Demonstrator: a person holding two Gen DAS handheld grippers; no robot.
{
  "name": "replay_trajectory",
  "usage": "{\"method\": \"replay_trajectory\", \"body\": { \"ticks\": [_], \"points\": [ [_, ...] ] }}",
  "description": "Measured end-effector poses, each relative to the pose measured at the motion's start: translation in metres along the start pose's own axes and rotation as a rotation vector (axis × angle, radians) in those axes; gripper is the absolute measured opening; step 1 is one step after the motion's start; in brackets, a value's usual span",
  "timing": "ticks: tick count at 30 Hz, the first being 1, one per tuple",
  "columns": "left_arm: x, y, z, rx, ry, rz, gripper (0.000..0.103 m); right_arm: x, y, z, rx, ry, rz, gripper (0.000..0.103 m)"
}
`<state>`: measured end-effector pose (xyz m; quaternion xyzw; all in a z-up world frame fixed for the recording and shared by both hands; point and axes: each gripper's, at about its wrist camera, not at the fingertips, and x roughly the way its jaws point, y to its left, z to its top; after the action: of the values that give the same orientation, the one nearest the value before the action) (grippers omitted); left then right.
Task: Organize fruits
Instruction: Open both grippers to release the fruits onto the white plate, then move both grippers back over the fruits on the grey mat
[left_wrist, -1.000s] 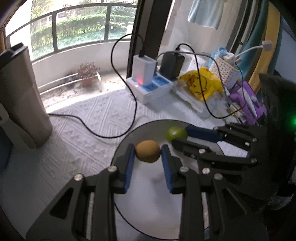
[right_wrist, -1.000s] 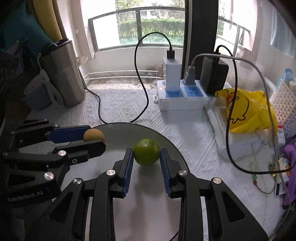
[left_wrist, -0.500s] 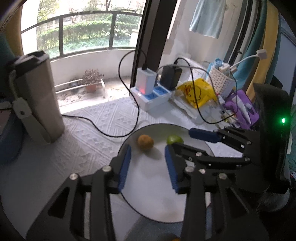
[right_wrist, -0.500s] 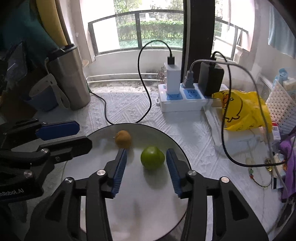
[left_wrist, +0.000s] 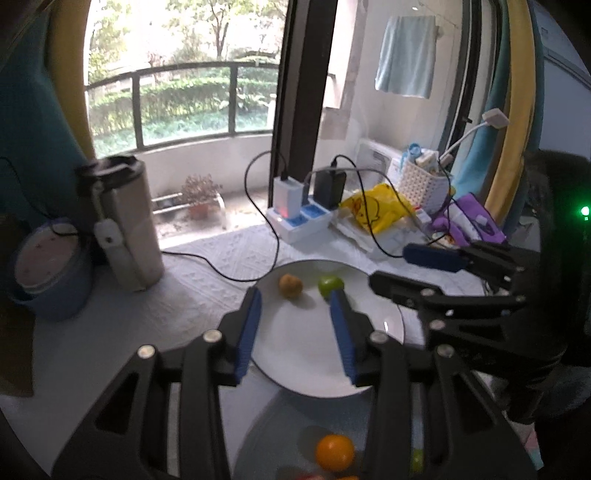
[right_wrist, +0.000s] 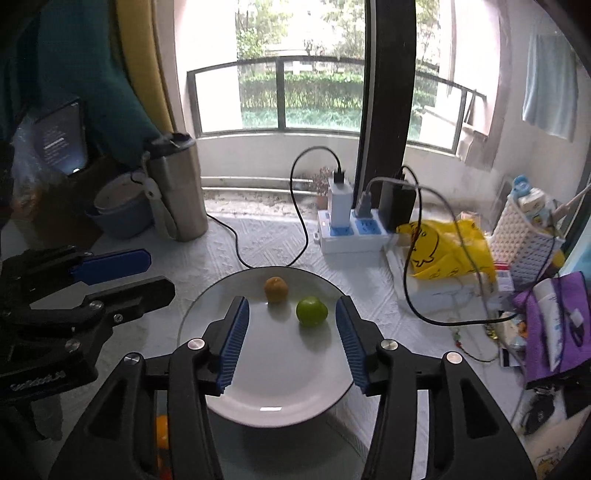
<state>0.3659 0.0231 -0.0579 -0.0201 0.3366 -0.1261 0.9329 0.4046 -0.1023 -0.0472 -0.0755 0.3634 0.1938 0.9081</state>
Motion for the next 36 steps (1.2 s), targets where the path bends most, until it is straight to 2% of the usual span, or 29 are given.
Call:
{"method": "replay_trajectory", "body": {
  "ticks": [10,11,14,15,21,27,34,36],
  "points": [
    [-0.055,-0.011,-0.012,-0.007,-0.097,-0.001,0.04,-0.058,0.014,-0.006,-0.004,-0.084,0.0,0.054],
    [-0.06,-0.012,-0.013,-0.008,-0.106,0.007,0.04,-0.063,0.016,-0.007,-0.005,-0.09,0.002,0.054],
    [-0.075,-0.016,-0.019,-0.001,-0.133,0.107,0.04,-0.078,0.021,-0.011,-0.003,-0.109,0.011,0.054],
    [-0.079,-0.018,-0.021,-0.001,-0.143,0.117,0.04,-0.083,0.023,-0.012,-0.001,-0.115,0.011,0.054],
    [-0.104,-0.025,-0.044,-0.011,-0.138,0.045,0.041,-0.11,0.032,-0.022,-0.004,-0.147,0.025,0.054],
    [-0.126,-0.035,-0.066,-0.025,-0.145,0.054,0.041,-0.133,0.042,-0.035,-0.016,-0.165,0.025,0.054],
    [-0.144,-0.041,-0.088,-0.038,-0.156,-0.027,0.041,-0.151,0.049,-0.052,-0.023,-0.171,0.017,0.054],
    [-0.146,-0.044,-0.092,-0.036,-0.164,-0.026,0.041,-0.154,0.049,-0.058,-0.019,-0.167,0.015,0.054]
  ]
}}
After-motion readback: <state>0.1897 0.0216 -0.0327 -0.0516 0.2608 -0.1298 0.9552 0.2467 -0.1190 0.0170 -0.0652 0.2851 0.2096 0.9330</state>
